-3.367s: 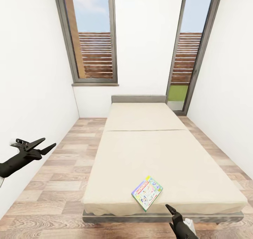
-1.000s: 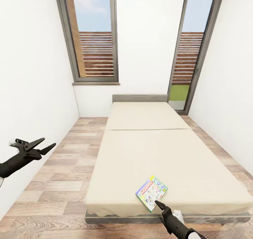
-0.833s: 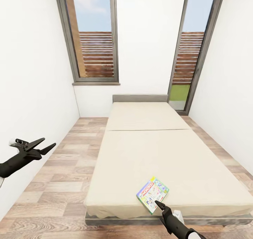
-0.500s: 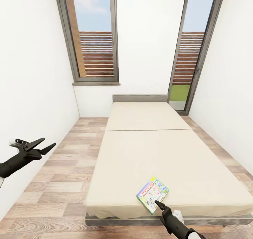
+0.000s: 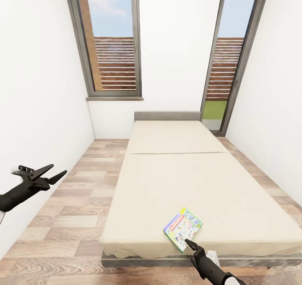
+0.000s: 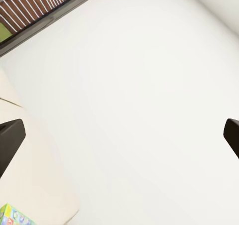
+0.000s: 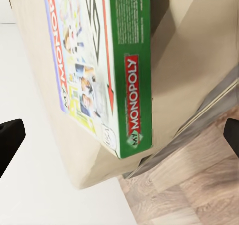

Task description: Put all the toys in the child's room - the three board games (two on the bed and one on the table), the two jigsaw puzzles on the table, and the tennis ball on the table - inside the toy box on the table in the child's room.

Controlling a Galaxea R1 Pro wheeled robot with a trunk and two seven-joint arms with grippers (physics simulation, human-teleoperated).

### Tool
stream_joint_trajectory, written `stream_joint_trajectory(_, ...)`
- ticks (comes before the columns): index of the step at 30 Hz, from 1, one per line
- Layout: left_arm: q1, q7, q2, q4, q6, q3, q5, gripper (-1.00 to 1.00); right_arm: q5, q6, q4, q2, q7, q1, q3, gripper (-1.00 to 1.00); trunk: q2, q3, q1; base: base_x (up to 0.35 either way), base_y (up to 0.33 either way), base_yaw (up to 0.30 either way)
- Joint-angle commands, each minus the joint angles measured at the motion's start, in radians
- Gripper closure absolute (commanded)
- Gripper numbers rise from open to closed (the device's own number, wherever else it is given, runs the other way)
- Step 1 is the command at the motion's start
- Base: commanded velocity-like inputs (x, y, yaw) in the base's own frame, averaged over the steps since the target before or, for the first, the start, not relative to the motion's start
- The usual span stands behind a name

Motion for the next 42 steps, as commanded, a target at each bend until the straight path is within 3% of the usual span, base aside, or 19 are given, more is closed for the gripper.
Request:
stream_joint_trajectory(1,-0.001,-0.004,0.000,0.000,0.011,0.000,-0.001,-1.00,-0.006,0.009,0.000,0.000,0.001,-0.001,-0.005,-1.00,-0.008,-0.004,0.004,0.000,0.000,0.000)
stream_joint_trajectory(3,-0.001,-0.004,0.000,0.000,0.011,0.000,-0.001,-1.00,-0.006,0.009,0.000,0.000,0.001,-0.001,-0.005,-1.00,-0.022,-0.010,0.012,0.000,0.000,0.000)
stream_joint_trajectory(42,-0.001,-0.004,0.000,0.000,0.011,0.000,-0.001,-1.00,-0.005,0.009,0.000,0.000,0.001,-0.001,-0.005,-1.00,-0.022,-0.010,0.012,0.026,0.018,0.000)
